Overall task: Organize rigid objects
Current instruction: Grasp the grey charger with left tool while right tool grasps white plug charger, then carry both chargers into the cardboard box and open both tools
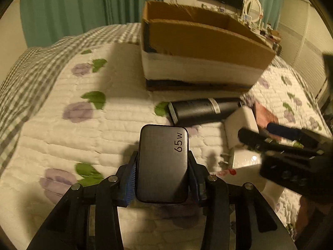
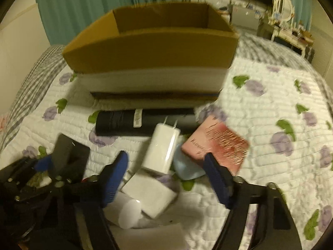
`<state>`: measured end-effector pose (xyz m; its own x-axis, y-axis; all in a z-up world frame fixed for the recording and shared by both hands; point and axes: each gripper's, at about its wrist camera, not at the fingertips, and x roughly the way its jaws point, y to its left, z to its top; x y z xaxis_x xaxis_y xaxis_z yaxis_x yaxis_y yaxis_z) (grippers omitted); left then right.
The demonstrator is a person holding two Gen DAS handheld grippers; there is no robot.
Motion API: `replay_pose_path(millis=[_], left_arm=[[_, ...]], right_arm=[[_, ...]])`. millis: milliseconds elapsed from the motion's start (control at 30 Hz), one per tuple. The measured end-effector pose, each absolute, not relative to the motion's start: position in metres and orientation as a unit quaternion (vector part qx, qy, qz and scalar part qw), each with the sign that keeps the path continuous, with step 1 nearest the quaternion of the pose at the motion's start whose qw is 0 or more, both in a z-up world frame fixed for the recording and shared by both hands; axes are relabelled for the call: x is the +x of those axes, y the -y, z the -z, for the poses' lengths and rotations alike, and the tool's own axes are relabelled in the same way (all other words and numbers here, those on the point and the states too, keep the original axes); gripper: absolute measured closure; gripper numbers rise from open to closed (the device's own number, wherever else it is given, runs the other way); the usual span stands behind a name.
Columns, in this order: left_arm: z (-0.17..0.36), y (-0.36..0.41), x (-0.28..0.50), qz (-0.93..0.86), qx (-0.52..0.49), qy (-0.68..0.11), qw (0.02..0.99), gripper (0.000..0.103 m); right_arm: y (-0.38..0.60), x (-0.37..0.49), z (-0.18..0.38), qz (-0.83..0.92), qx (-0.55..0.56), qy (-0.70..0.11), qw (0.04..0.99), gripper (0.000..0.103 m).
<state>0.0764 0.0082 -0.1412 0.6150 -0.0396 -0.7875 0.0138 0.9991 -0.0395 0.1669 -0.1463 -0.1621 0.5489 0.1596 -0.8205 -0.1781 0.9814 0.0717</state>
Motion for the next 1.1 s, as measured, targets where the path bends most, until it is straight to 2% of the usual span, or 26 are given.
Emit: replay_pose_path(millis=[67, 133, 300, 367, 433, 700, 1100], left_arm=[[0.135, -0.019, 0.086, 0.013, -0.02, -0.434, 0.901, 0.06], [0.131, -0.021, 0.088, 0.01, -0.016, -0.428, 0.903, 0.06], [0.131, -0.023, 0.096, 0.011, -0.024, -0.429, 0.903, 0.06], [0.132, -0.022, 0.096, 0.011, -0.02, -0.43, 0.903, 0.06], [0.133, -0.023, 0.095, 0.014, -0.021, -0.431, 0.902, 0.06], [0.109, -0.018, 0.086, 0.032, -0.018, -0.413, 0.91, 0.06], [-0.005, -0.002, 0.101, 0.075, -0.012, -0.343, 0.936, 0.06]], right_arm=[[0.143, 0.169, 0.162, -0.096, -0.009, -0.465, 0.88, 0.039], [0.139, 0.17, 0.162, -0.107, 0.002, -0.473, 0.875, 0.062], [0.135, 0.176, 0.175, -0.104, 0.012, -0.499, 0.86, 0.063], [0.137, 0.182, 0.177, -0.103, 0.03, -0.496, 0.862, 0.066], [0.137, 0.188, 0.178, -0.094, 0.026, -0.496, 0.863, 0.075], [0.142, 0.169, 0.145, -0.107, 0.025, -0.465, 0.878, 0.076], [0.141, 0.158, 0.007, -0.121, -0.042, -0.363, 0.923, 0.076]])
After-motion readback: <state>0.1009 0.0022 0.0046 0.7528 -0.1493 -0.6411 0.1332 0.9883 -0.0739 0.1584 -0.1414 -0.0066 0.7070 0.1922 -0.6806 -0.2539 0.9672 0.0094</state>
